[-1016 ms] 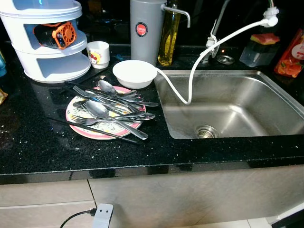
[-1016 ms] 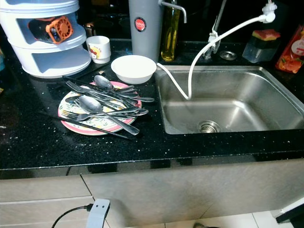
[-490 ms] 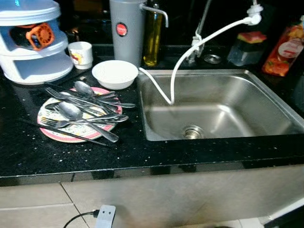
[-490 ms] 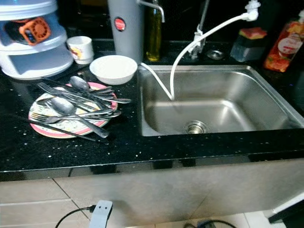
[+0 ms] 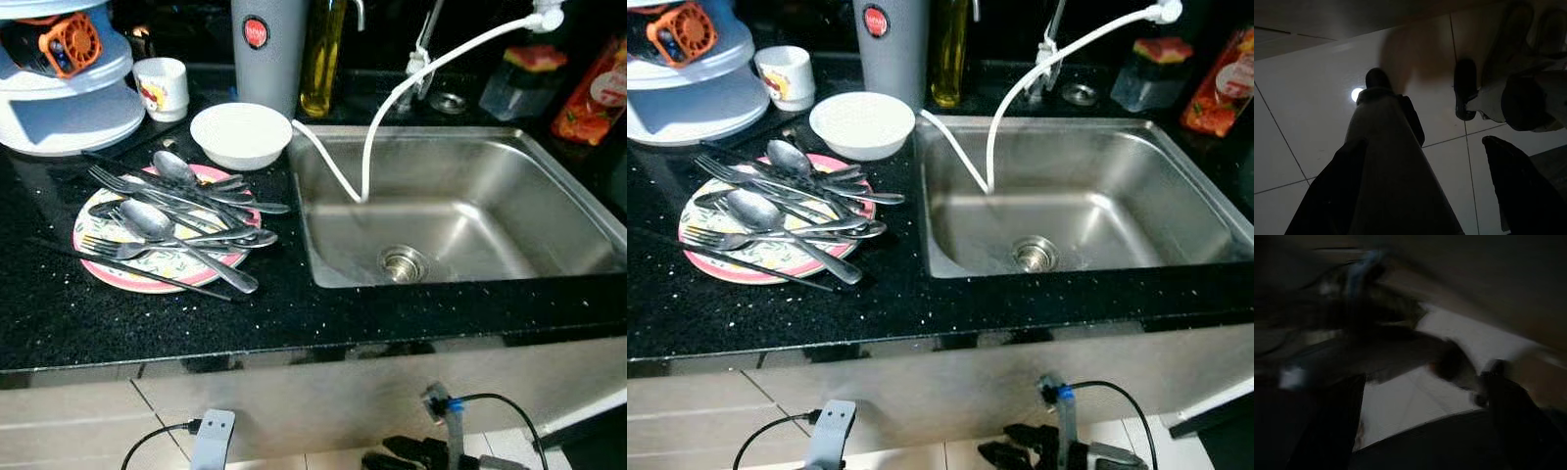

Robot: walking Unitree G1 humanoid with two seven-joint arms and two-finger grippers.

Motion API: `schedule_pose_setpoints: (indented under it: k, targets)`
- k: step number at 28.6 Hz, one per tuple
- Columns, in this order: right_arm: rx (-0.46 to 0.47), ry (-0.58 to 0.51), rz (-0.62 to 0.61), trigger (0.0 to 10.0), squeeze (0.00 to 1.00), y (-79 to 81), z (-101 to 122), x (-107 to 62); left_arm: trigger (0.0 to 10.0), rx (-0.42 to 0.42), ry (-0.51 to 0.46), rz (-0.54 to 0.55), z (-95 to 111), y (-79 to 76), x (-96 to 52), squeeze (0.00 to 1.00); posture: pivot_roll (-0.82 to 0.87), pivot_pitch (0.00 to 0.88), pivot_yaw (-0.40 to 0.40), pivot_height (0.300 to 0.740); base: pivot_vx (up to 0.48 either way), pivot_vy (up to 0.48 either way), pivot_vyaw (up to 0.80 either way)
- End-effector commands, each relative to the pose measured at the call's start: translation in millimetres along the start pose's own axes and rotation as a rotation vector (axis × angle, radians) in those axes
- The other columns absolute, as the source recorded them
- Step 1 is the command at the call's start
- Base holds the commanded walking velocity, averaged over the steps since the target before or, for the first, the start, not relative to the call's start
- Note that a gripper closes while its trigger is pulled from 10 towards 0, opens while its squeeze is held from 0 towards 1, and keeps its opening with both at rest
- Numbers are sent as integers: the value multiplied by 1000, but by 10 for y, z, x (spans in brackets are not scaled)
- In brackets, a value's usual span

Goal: Kitchen organization

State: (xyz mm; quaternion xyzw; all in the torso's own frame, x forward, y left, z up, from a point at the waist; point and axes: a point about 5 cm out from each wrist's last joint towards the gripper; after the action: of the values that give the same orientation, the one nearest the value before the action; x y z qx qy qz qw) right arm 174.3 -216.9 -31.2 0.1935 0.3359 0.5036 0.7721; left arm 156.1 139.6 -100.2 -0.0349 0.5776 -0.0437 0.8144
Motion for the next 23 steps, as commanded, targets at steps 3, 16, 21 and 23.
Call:
schedule_pose_setpoints:
  k: [3, 16, 21, 23]
  targets:
    - [-31, -1, 179, 10000, 0, 146, 83, -85, 10000, 9, 124, 21, -266, 59, -9, 0, -22, 67, -36, 740, 0, 0, 0]
    - [-250, -48, 749, 10000, 0, 1278, 725, -101, 10000, 35, 136, 34, -240, 108, -16, 0, -47, 69, -15, 740, 0, 0, 0]
    - [-286, -93, 869, 10000, 0, 1527, 922, -155, 10000, 39, 135, 32, -233, 112, -17, 0, -49, 65, -14, 740, 0, 0, 0]
    - [-314, -113, 926, 10000, 0, 1630, 1027, -180, 10000, 42, 136, 30, -232, 113, -17, 0, -50, 64, -14, 740, 0, 0, 0]
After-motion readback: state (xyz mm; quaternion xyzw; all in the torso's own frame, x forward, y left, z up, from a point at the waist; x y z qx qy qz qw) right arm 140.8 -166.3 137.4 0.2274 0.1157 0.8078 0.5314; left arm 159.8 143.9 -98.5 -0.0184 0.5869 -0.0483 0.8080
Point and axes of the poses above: a point about 5 cm out from each wrist's last joint towards the gripper, its own x axis pointing out of the wrist towards the gripper, its own z axis along the axis of the wrist's last joint, y = z × x, and after that the axes turned 5 degrees about -x, right-handed
